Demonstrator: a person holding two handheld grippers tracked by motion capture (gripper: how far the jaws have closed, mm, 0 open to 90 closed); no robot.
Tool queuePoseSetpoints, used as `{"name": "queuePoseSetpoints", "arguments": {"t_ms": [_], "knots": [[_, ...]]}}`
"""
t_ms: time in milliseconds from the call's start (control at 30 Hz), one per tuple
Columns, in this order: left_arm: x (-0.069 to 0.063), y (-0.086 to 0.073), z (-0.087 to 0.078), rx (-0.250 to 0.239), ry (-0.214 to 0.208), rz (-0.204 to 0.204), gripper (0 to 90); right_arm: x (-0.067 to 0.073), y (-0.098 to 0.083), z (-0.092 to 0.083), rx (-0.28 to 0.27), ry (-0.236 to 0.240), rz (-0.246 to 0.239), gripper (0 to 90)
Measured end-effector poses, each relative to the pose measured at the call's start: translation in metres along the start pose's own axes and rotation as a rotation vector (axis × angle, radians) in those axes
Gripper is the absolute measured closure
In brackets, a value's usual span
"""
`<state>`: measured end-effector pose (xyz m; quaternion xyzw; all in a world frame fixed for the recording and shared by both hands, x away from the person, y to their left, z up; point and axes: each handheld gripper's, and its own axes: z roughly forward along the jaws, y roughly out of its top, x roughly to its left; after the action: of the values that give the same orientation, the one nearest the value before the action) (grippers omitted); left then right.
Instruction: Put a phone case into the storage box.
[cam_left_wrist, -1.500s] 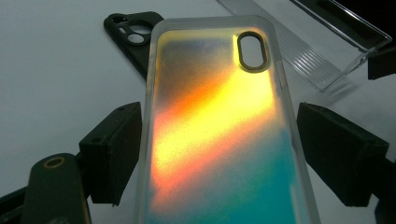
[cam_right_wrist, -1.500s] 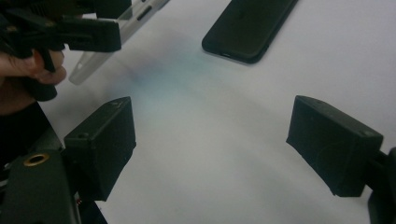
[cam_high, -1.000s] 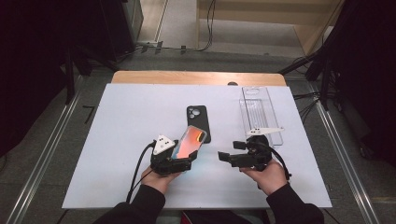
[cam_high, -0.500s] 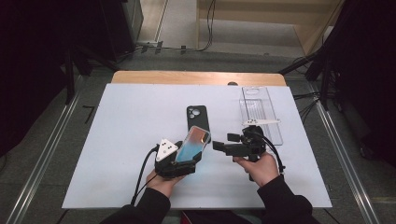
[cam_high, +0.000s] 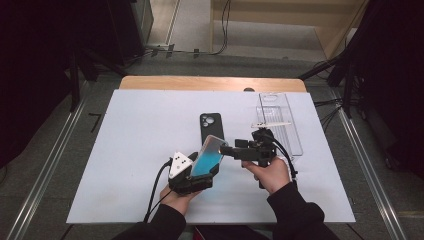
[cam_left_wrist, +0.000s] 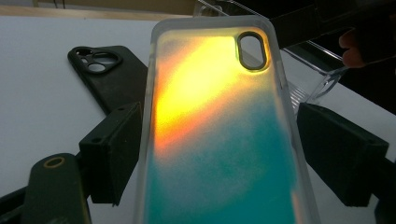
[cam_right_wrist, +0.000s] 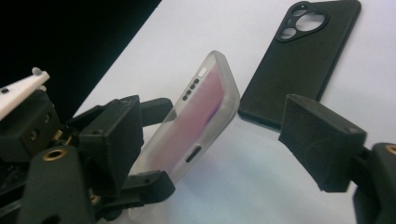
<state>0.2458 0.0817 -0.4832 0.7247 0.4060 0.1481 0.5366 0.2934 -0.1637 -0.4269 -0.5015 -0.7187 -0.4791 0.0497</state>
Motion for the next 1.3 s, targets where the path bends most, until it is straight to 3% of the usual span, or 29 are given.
{"name": "queuePoseSetpoints", "arguments": {"t_ms": [433,567,667,833,867,933,1300], "knots": [[-0.003,0.001,-0.002,-0.012,0.011,-0.018,17.0,-0.004,0.007,0.012,0.018,0.032,0.099,31.1],[-0.004,0.002,-0.003,-0.017,0.005,-0.022,17.0,-0.005,0.008,0.017,0.025,0.016,0.103,36.6],[-0.005,0.002,-0.003,-0.018,-0.004,-0.041,16.9,-0.005,0.008,0.021,0.024,0.013,0.106,42.9],[-0.007,0.002,-0.003,-0.021,-0.011,-0.041,17.0,-0.006,0.009,0.023,0.015,0.045,0.145,62.2],[-0.007,0.002,-0.003,-0.021,-0.009,-0.041,17.0,-0.006,0.009,0.023,0.015,0.045,0.145,62.2],[-0.008,0.002,-0.004,-0.021,-0.012,-0.036,16.9,-0.005,0.009,0.022,0.004,0.045,0.133,73.0],[-0.009,0.001,-0.004,-0.031,-0.008,-0.016,16.9,-0.007,0.01,0.019,0.004,0.085,0.174,75.7]]}}
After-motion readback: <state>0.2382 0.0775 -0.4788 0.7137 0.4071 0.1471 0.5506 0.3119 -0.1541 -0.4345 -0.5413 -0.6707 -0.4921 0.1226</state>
